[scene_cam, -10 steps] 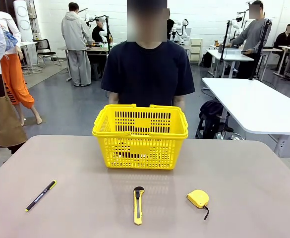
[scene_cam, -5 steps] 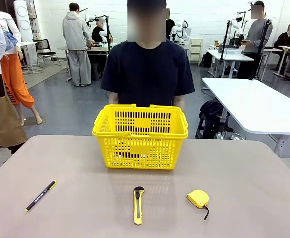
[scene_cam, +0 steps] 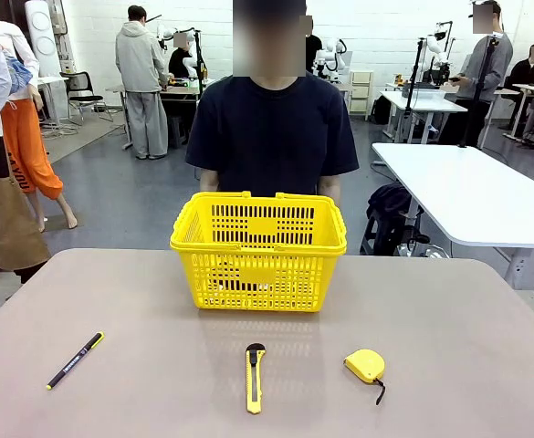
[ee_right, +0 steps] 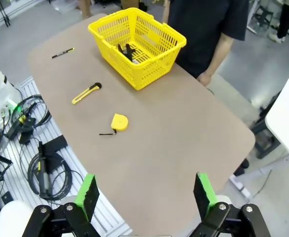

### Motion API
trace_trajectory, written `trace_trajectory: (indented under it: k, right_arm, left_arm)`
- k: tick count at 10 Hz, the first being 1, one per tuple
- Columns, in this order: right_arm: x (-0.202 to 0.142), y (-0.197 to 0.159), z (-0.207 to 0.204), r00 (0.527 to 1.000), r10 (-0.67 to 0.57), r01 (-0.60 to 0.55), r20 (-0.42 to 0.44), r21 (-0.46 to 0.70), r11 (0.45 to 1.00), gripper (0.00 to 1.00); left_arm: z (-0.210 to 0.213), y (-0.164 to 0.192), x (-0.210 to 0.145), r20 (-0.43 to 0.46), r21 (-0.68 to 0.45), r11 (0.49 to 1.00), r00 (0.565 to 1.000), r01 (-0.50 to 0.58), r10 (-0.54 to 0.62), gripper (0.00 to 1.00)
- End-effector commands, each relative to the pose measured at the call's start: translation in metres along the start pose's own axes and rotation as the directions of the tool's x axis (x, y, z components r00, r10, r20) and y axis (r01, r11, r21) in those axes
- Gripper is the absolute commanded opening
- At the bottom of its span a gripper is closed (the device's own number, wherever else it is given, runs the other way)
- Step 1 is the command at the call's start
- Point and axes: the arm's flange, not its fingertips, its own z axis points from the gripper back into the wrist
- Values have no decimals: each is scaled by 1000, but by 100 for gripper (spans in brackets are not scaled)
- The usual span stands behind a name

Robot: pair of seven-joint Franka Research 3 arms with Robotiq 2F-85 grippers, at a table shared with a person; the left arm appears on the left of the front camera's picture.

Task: Place the items the person wants into the basket.
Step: Pick up the item the person points to and place it in the Market Basket.

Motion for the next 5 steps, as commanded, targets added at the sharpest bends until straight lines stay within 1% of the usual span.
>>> trace_trajectory:
  k: [1, 5]
  right_arm:
    - [-1, 3, 3, 1000, -4, 4, -17, 4, 1000, 100]
    - [-1, 3, 3, 1000, -4, 4, -17, 4, 1000, 100]
  left_arm:
    - [0, -1, 0, 7, -4, 1000, 1000, 5, -5, 100]
    - [0, -1, 0, 7, -4, 1000, 1000, 5, -5, 100]
